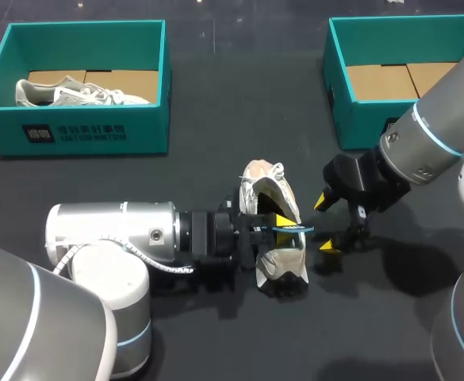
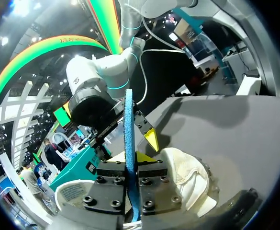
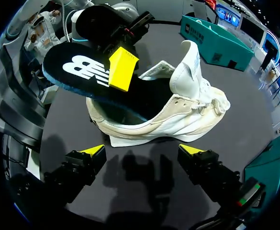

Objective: Take the shoe out of the shoebox, open the shoe tongue, remove and reinsert the insole, then place the shoe into the shoebox

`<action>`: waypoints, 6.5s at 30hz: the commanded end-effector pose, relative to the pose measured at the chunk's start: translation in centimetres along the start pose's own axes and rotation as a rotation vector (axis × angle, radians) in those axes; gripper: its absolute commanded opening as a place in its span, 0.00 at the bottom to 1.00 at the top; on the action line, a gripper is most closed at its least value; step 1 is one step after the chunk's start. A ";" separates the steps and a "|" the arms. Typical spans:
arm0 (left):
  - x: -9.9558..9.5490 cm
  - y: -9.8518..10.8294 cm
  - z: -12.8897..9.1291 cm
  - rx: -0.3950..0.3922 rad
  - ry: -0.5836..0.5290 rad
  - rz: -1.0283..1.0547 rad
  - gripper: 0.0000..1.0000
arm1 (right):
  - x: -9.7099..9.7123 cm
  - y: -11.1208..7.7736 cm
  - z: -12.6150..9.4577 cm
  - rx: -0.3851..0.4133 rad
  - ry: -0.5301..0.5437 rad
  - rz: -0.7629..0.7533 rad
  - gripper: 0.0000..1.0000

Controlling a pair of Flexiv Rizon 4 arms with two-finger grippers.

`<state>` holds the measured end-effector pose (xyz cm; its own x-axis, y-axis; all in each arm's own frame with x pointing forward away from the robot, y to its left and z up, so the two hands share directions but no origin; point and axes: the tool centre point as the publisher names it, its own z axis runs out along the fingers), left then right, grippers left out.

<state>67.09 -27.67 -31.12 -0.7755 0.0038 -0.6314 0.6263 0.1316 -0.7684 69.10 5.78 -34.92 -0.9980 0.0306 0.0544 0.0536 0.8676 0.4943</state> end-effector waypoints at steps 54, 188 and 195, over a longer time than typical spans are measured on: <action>0.8 3.2 0.7 -0.116 0.071 0.162 0.00 | 0.1 0.0 0.0 0.001 -0.002 0.000 1.00; -7.2 -1.8 -13.7 -0.291 1.245 0.270 0.00 | -0.1 -7.3 -8.0 0.088 -0.022 0.134 1.00; -7.6 -2.8 -11.8 -0.307 1.367 0.391 0.00 | -0.1 -7.3 -8.0 0.088 -0.022 0.134 1.00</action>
<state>70.27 -15.64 -23.34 -0.2557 0.9168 -0.3067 0.8997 0.1096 -0.4225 69.23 -4.57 -31.65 -0.9828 0.1568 0.0975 0.1832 0.8939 0.4092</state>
